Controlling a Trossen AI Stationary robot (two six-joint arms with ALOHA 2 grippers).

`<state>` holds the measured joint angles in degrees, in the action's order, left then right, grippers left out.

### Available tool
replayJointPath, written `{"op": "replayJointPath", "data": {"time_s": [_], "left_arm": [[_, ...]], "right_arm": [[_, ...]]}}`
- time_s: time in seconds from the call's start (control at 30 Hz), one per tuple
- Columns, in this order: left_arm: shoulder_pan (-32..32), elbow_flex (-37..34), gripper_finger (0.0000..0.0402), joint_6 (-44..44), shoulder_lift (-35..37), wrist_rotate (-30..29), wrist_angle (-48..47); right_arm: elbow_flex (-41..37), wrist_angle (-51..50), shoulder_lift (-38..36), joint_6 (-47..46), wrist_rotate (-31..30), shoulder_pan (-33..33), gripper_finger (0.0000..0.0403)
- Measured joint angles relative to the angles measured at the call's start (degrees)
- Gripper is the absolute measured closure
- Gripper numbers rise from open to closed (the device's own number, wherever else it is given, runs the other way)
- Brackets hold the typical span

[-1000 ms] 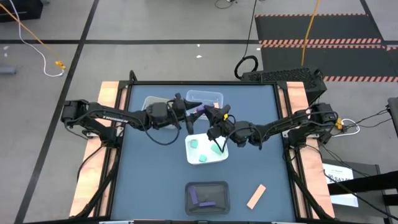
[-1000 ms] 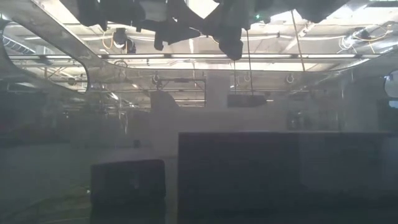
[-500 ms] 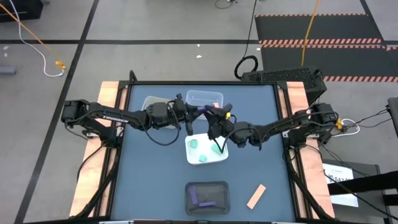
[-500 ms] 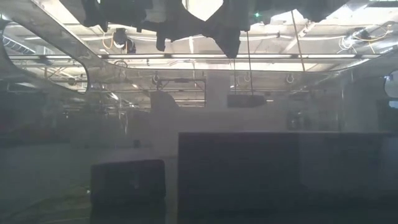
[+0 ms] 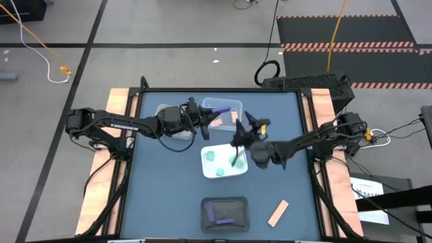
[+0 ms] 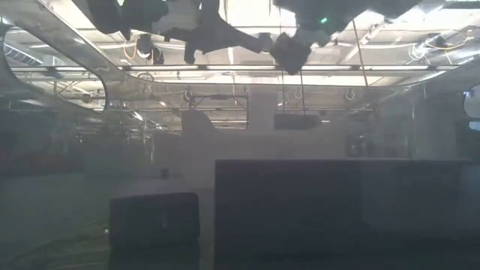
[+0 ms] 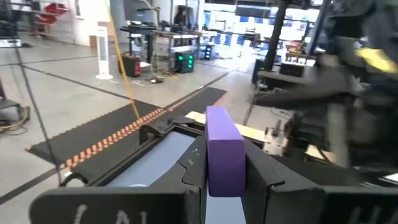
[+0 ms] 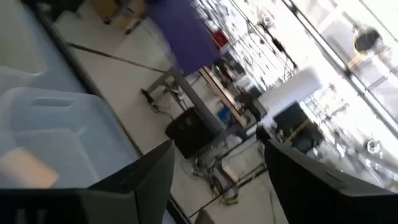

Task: Sort & place blocks by color
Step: Put the violet block into the black bin

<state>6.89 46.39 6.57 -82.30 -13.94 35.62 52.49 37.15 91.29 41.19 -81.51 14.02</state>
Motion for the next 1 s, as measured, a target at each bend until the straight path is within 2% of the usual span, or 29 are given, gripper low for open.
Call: {"op": "replayJointPath", "data": {"time_s": [0.1, 0.17, 0.23, 0.33, 0.47, 0.67, 0.8, 1.0], "left_arm": [[1.0, 0.0, 0.0348, 0.9, 0.5, -0.4, -3.4], [1.6, -0.1, 0.0348, 3.1, 0.8, -1.0, -4.9], [1.9, 0.0, 0.0348, 5.5, 1.0, -1.2, -6.3], [1.5, 0.0, 0.0348, 10.3, 0.8, -0.8, -9.9], [-0.8, 0.0, 0.0348, 17.2, 0.9, 5.5, -15.7], [-9.8, 0.0, 0.0348, 23.7, 0.8, 13.8, -19.2], [-17.8, 0.0, 0.0348, 27.2, 0.8, 13.6, -19.0], [-29.9, 0.0, 0.0348, 34.7, -0.9, 7.7, -17.7]], "right_arm": [[0.0, -0.7, 0.0, -0.5, -1.2, 3.8, 0.0164], [0.0, -0.8, 0.0, -2.1, 2.0, 5.8, 0.0169], [-0.1, -0.6, 0.0, -5.1, 8.1, 7.2, 0.0174], [-1.1, -0.7, 0.0, -13.4, 21.9, 8.4, 0.0181], [-2.6, -0.9, 0.0, -28.0, 39.3, 11.0, 0.0187], [-2.9, -8.0, -0.3, -49.6, 56.5, 17.7, 0.0188], [-2.9, -15.4, -3.2, -63.4, 62.3, 23.2, 0.0188], [-2.9, -30.9, -9.9, -87.5, 62.4, 31.1, 0.0188]]}}
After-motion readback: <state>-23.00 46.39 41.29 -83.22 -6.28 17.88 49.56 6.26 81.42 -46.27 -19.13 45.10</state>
